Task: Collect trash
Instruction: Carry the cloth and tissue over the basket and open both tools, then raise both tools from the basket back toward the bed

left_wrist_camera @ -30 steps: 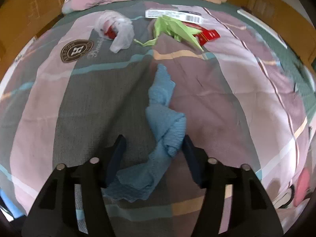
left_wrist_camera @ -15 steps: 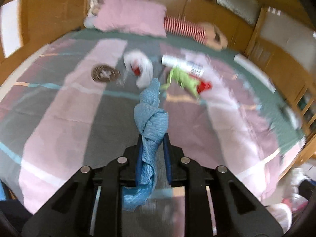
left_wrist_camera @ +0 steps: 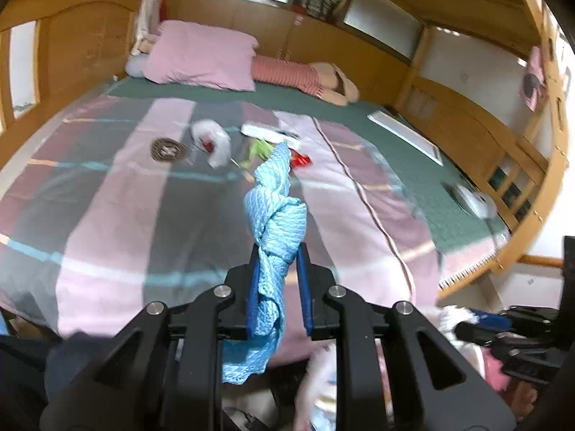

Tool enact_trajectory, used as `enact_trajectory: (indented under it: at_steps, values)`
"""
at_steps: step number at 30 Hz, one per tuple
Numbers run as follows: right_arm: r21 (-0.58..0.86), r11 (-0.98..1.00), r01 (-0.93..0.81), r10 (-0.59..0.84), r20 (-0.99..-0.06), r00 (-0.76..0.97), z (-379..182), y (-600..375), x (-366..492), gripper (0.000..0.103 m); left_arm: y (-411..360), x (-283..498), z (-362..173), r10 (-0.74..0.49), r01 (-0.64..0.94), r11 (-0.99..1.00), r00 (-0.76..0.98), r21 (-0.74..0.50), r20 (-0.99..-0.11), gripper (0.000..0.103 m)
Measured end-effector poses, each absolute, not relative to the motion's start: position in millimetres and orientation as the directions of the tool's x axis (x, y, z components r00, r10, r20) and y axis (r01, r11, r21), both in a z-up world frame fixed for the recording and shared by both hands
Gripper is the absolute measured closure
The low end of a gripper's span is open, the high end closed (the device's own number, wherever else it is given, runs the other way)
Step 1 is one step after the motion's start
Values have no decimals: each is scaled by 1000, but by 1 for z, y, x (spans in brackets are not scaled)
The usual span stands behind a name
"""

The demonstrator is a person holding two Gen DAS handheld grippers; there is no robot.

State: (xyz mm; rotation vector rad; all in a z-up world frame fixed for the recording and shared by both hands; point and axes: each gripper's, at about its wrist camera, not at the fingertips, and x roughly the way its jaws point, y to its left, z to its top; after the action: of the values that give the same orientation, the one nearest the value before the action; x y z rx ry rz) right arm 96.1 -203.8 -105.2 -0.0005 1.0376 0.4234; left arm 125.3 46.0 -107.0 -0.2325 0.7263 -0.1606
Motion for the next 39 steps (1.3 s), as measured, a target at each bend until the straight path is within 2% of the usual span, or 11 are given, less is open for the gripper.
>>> enact_trajectory:
  at_steps: [2,4,6,8,14,19,21,28,29,33,39]
  values:
    - [200,918,-343,334,-856,394,-117,-206,88,79,37,116,-109,-247,91,960,720,-264,-649,83]
    - [201,919,-339,322,-877,355,-127,-208,82,73,26,107,-111,-271,124,957,703,-262,-657,83]
    - [182,930,-319,297,-884,362,-129,-212,77,43,17,102,-114,-287,150,955,688,-256,-666,83]
    - [181,943,-279,286,-867,407,-122,-222,77,34,10,97,-116,-298,170,953,677,-251,-673,83]
    - [237,965,-115,260,-787,560,-89,-263,82,32,1,92,-116,-330,219,944,664,-248,-671,83]
    - [348,937,6,261,-713,651,-75,-296,81,31,-39,82,-125,-480,456,857,539,-239,-692,83]
    - [369,928,47,244,-700,671,-72,-305,80,31,-62,73,-133,-497,545,816,491,-193,-716,83]
    - [411,903,124,226,-699,678,-76,-324,81,31,-106,54,-167,-523,705,687,311,-176,-794,80]
    - [416,901,126,228,-701,676,-78,-324,82,31,-107,52,-168,-516,712,683,314,-162,-797,76]
    - [421,897,131,235,-707,667,-82,-322,82,31,-106,45,-165,-508,719,685,361,-113,-782,37]
    - [427,894,135,241,-713,658,-86,-319,84,30,-98,49,-160,-502,691,715,402,-105,-766,20]
